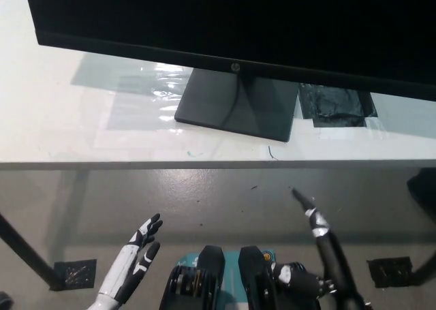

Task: The monitor is being placed at the center of the desk and the robot uses its right hand to grab on the right side of the monitor and tilt the angle of the montior sideways.

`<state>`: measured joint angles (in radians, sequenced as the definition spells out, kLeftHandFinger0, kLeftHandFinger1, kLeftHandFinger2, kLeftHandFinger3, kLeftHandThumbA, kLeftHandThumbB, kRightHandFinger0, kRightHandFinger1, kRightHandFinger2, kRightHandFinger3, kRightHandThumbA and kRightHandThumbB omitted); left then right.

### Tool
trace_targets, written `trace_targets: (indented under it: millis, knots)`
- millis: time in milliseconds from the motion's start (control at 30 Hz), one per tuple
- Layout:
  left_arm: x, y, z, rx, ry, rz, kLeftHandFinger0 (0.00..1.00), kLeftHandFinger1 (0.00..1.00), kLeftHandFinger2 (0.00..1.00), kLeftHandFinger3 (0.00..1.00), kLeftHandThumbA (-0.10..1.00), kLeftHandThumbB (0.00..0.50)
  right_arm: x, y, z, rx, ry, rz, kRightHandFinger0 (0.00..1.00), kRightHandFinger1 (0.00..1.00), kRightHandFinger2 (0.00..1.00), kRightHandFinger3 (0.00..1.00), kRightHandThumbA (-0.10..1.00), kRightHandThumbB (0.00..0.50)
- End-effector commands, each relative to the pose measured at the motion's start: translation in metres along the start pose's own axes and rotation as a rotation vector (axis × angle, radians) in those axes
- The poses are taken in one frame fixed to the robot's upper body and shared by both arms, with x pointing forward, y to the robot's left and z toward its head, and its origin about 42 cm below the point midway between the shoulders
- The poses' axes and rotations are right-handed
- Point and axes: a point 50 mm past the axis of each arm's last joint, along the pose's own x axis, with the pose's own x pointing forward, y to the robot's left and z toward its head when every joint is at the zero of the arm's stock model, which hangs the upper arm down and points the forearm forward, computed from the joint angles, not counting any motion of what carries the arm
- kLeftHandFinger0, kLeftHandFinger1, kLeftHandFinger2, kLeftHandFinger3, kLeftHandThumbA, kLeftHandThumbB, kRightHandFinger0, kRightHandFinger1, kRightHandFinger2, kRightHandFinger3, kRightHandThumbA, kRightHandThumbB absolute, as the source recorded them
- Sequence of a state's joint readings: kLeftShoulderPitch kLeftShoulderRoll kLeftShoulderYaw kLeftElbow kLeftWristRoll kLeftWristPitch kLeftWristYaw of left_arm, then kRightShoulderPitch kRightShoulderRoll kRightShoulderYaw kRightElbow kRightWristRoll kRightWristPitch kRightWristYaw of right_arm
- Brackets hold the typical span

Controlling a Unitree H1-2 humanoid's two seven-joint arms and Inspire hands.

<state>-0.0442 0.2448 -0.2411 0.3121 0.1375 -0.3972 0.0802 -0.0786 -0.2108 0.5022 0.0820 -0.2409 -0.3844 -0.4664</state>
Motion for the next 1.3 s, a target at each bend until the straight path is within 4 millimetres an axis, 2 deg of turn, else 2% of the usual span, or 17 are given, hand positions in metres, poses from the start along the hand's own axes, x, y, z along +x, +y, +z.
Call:
trace_targets:
  millis: [0,33,167,233,300,433,533,700,767,833,967,1267]
  knots:
    - [0.006,0.009,0.011,0.021,-0.101,0.030,1.00,1.00,1.00,1.00,1.00,0.370,0.017,-0.020,0.034,0.169,-0.153,-0.090,1.00,1.00,1.00,1.00,1.00,0.273]
    - [0.006,0.009,0.011,0.023,-0.101,0.027,1.00,1.00,1.00,1.00,1.00,0.373,0.021,-0.026,0.041,0.212,-0.169,-0.080,1.00,1.00,1.00,1.00,1.00,0.302]
    - [0.007,0.009,0.011,0.032,-0.106,0.031,1.00,1.00,1.00,1.00,1.00,0.375,0.039,-0.034,0.051,0.377,-0.196,-0.083,1.00,1.00,1.00,1.00,1.00,0.325]
    - [0.007,0.010,0.012,0.033,-0.108,0.032,1.00,1.00,1.00,1.00,1.00,0.376,0.047,-0.037,0.053,0.447,-0.201,-0.100,1.00,1.00,1.00,1.00,1.00,0.359]
    - [0.007,0.010,0.011,0.028,-0.105,0.030,1.00,1.00,1.00,1.00,1.00,0.377,0.058,-0.041,0.054,0.552,-0.195,-0.104,1.00,1.00,1.00,1.00,1.00,0.334]
    - [0.008,0.009,0.011,0.019,-0.106,0.023,1.00,1.00,1.00,1.00,1.00,0.372,0.072,-0.047,0.050,0.634,-0.176,-0.106,1.00,1.00,1.00,1.00,1.00,0.323]
    - [0.007,0.010,0.011,0.026,-0.104,0.023,1.00,1.00,1.00,1.00,1.00,0.377,0.085,-0.047,0.047,0.764,-0.126,-0.096,1.00,1.00,1.00,1.00,1.00,0.372]
    - [0.006,0.009,0.010,0.023,-0.100,0.022,1.00,1.00,1.00,1.00,1.00,0.386,0.102,-0.044,0.041,0.978,-0.033,-0.079,1.00,1.00,1.00,1.00,1.00,0.409]
    - [0.005,0.010,0.010,0.030,-0.100,0.020,1.00,1.00,1.00,1.00,1.00,0.384,0.108,-0.043,0.040,1.064,-0.005,-0.072,1.00,1.00,1.00,1.00,1.00,0.411]
    - [0.006,0.010,0.010,0.030,-0.101,0.020,1.00,1.00,1.00,1.00,1.00,0.383,0.117,-0.042,0.038,1.179,0.023,-0.073,1.00,1.00,1.00,1.00,1.00,0.391]
    - [0.004,0.009,0.009,0.022,-0.097,0.022,1.00,1.00,1.00,1.00,1.00,0.389,0.128,-0.041,0.035,1.303,0.057,-0.080,1.00,1.00,1.00,1.00,1.00,0.393]
    - [-0.001,0.007,0.008,0.029,-0.091,0.015,1.00,1.00,1.00,1.00,1.00,0.378,0.145,-0.036,0.018,1.436,0.115,-0.096,1.00,1.00,1.00,1.00,1.00,0.357]
